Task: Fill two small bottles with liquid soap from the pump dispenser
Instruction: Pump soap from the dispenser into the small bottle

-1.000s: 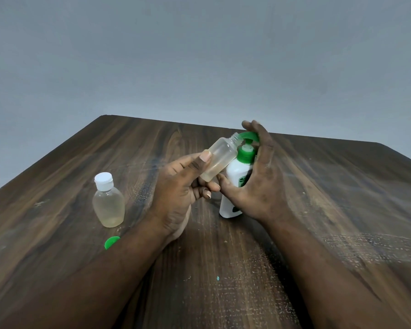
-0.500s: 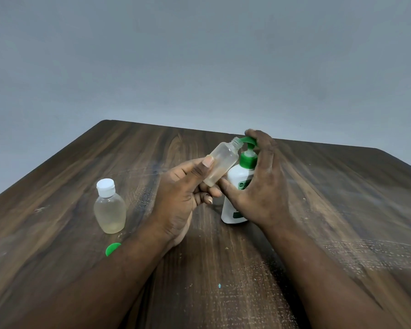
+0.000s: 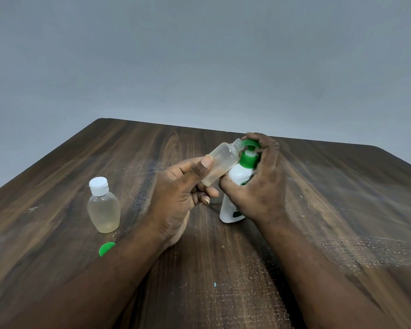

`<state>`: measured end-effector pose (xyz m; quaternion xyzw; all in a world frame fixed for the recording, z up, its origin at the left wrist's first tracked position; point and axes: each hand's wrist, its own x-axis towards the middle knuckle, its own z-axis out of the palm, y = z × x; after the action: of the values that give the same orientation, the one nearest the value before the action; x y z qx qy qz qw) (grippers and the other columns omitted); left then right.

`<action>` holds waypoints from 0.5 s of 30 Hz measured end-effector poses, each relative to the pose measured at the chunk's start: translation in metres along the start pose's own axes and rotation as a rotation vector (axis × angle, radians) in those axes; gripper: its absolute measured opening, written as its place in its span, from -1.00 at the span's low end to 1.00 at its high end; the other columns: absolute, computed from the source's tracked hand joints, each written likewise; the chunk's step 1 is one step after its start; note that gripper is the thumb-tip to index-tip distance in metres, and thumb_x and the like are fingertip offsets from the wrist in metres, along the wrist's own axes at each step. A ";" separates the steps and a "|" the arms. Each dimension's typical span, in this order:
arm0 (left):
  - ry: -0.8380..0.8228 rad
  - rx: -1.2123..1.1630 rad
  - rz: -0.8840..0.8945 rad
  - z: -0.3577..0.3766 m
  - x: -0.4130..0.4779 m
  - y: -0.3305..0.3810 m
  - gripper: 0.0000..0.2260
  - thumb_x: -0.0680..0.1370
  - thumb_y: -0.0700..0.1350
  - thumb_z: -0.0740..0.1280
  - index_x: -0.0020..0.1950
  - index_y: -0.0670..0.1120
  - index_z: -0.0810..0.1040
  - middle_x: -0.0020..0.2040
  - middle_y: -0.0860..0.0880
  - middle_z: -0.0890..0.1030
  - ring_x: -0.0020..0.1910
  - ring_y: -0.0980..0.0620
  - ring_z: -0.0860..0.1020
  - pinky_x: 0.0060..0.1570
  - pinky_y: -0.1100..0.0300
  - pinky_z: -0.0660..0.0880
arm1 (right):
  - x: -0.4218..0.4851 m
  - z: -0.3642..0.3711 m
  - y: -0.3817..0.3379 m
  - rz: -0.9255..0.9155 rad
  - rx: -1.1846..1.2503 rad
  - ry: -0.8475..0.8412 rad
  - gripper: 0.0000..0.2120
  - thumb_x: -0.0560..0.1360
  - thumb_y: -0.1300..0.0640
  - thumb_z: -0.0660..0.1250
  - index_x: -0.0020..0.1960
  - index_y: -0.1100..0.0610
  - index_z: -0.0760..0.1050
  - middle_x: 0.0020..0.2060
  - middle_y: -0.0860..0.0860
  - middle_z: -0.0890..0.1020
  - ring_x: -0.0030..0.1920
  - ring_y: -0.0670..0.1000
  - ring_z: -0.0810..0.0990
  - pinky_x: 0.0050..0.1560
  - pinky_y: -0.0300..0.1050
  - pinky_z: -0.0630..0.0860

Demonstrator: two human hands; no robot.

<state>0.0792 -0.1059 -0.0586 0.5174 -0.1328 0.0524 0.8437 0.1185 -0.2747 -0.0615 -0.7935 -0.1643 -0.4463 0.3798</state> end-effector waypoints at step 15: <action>0.011 -0.077 -0.078 0.002 -0.002 0.004 -0.70 0.52 0.02 0.41 0.10 -0.16 0.74 -0.13 -0.18 0.67 -0.29 0.04 0.59 -0.34 0.29 0.54 | 0.007 -0.008 -0.003 -0.142 -0.138 -0.126 -0.03 0.36 -0.03 0.63 0.62 0.16 0.24 0.55 0.05 0.38 0.40 -0.16 0.40 0.26 -0.39 0.40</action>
<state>0.0764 -0.1063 -0.0548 0.4889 -0.1100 0.0171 0.8652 0.1160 -0.2792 -0.0516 -0.8306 -0.2125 -0.4315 0.2806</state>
